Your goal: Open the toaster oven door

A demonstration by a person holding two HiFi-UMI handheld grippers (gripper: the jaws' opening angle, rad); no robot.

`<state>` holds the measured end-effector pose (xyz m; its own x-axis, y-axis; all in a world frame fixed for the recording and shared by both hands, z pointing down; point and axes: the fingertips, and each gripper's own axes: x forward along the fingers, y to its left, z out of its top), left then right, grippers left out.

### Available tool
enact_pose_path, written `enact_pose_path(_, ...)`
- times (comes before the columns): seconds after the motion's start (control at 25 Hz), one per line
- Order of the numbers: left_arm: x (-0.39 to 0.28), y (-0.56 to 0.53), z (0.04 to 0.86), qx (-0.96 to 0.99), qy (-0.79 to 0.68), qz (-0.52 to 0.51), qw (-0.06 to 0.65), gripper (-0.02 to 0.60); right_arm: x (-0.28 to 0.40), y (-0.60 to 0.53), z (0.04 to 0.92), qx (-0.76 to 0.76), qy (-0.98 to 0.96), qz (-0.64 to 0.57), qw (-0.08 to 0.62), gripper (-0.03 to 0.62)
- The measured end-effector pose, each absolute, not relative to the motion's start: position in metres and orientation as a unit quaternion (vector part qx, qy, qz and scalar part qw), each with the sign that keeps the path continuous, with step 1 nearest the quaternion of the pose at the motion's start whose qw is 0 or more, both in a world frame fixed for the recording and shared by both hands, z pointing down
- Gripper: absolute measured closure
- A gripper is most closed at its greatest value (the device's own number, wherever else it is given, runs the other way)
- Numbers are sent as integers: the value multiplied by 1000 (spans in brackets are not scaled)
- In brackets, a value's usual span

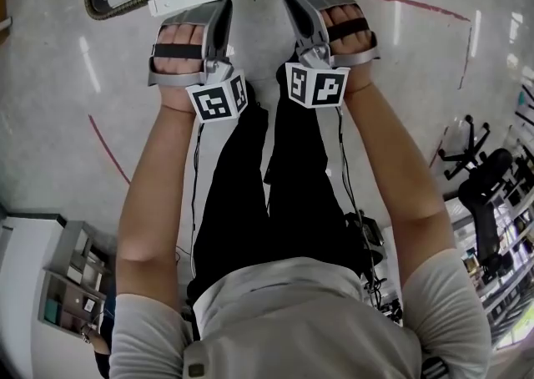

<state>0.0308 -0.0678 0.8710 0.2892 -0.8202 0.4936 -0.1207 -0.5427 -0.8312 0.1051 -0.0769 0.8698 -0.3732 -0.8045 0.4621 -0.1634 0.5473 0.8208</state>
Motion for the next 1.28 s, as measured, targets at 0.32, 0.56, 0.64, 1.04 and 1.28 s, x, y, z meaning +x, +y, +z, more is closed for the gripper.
enact_pose_path(0.32,37,-65,869,-738,331,-488,327,483,111,-74,868,324,-756,-335,460,514)
enact_pose_path(0.56,34,-66,857,-745,324,-497,304,480,103,-73,854,318,-774,-281,470,516)
enact_pose_path(0.64,32,-62,851,-748,322,-500,293,480,99,-67,849,313,-780,-269,471,516)
enact_pose_path(1.04,27,-53,773,-782,380,-464,172,483,103,-62,773,338,-818,-155,438,536)
enact_pose_path(1.28,33,-36,682,-802,419,-409,122,523,113,-54,679,373,-845,-70,376,565)
